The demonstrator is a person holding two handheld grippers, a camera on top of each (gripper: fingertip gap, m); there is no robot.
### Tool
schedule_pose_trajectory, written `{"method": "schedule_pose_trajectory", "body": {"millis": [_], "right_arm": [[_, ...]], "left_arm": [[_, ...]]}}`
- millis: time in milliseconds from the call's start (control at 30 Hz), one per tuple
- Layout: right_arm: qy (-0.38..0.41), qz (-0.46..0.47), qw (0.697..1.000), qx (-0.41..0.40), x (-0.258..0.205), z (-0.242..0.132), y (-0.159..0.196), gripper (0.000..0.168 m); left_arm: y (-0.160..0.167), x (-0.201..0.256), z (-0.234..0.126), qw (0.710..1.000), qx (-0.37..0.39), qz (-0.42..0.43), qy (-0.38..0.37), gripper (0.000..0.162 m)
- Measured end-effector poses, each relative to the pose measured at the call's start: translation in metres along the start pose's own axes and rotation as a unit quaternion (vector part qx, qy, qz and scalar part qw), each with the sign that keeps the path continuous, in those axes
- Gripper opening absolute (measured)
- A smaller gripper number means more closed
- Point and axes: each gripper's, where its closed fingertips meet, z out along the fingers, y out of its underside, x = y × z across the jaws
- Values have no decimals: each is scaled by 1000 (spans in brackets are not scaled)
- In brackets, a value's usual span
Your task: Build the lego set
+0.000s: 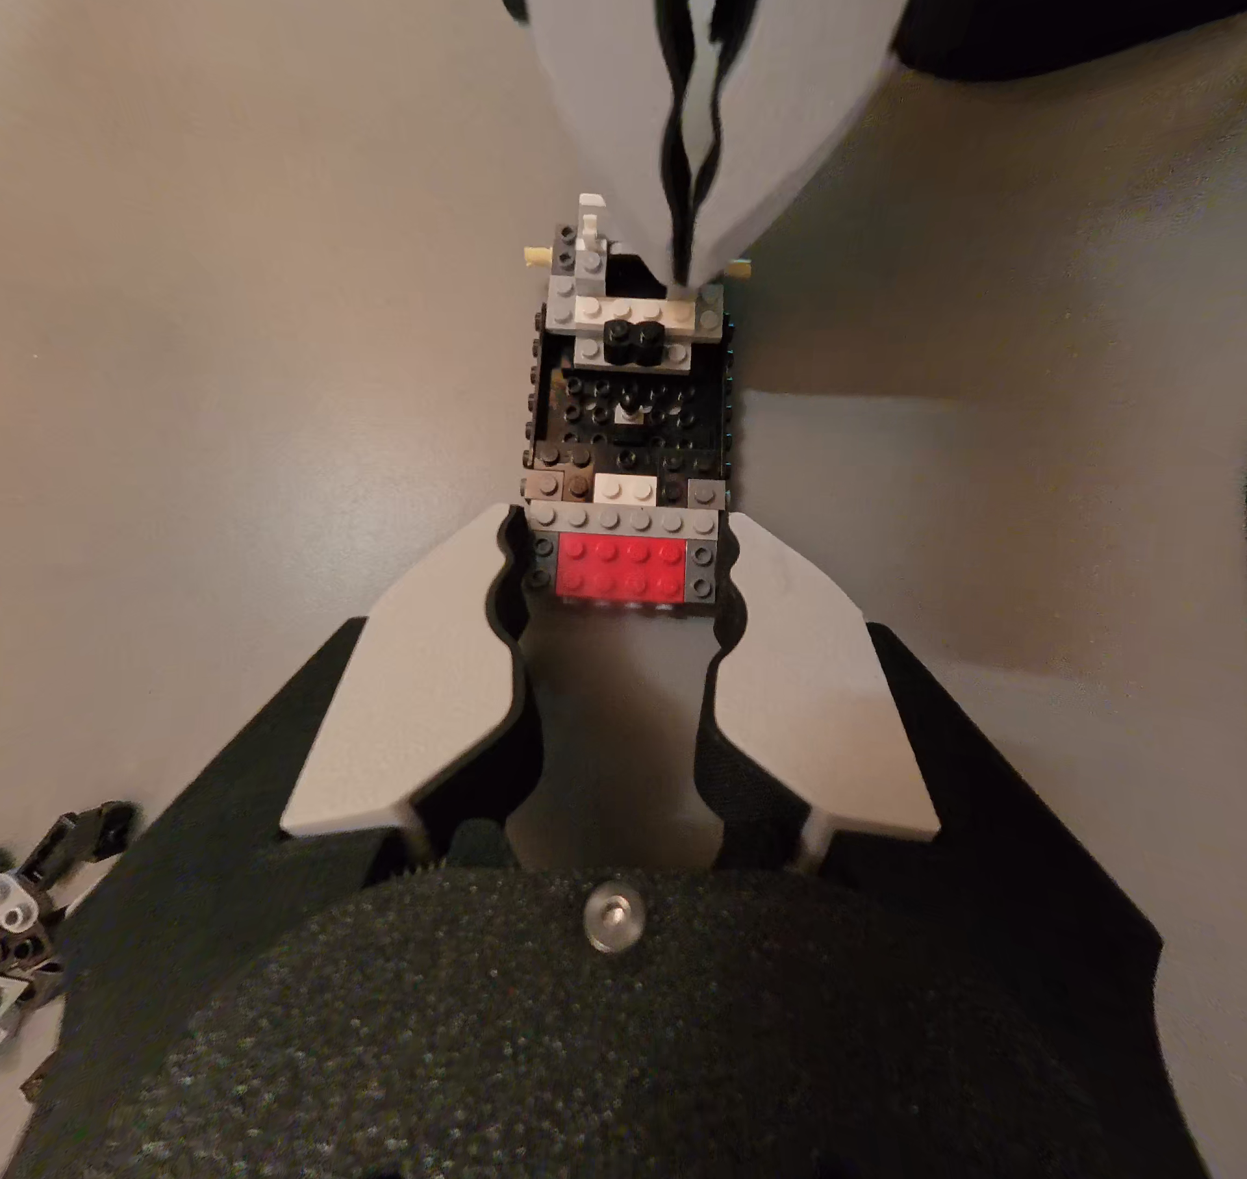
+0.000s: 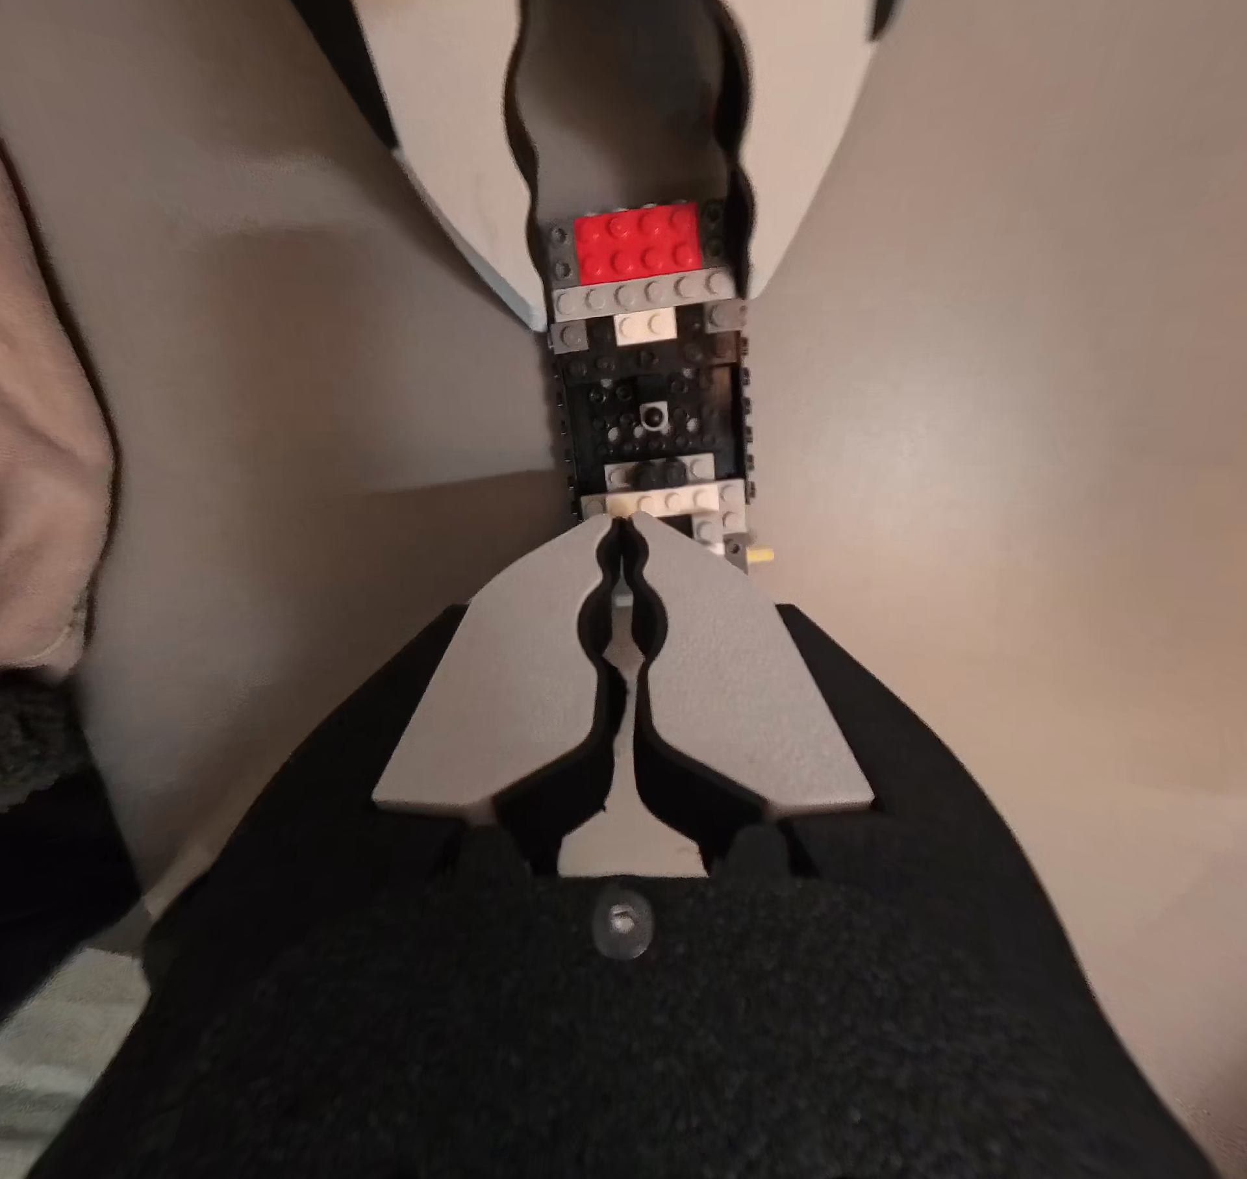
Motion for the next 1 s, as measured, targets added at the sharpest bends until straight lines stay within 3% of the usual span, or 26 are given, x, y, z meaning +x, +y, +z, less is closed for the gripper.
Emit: {"method": "schedule_pose_trajectory", "body": {"millis": [100, 233, 633, 1000], "right_arm": [[22, 38, 997, 57, 20, -16, -11, 0], [23, 8, 1000, 16, 23, -6, -3, 12], [21, -50, 997, -48, 23, 1, 0, 4], [19, -35, 999, -34, 23, 3, 1, 4]], "left_arm": [[0, 0, 0, 1000, 0, 1, 1, 53], [0, 0, 0, 1000, 0, 1, 1, 53], [1, 0, 0, 1000, 0, 1, 2, 53], [1, 0, 0, 1000, -1, 2, 0, 53]]}}
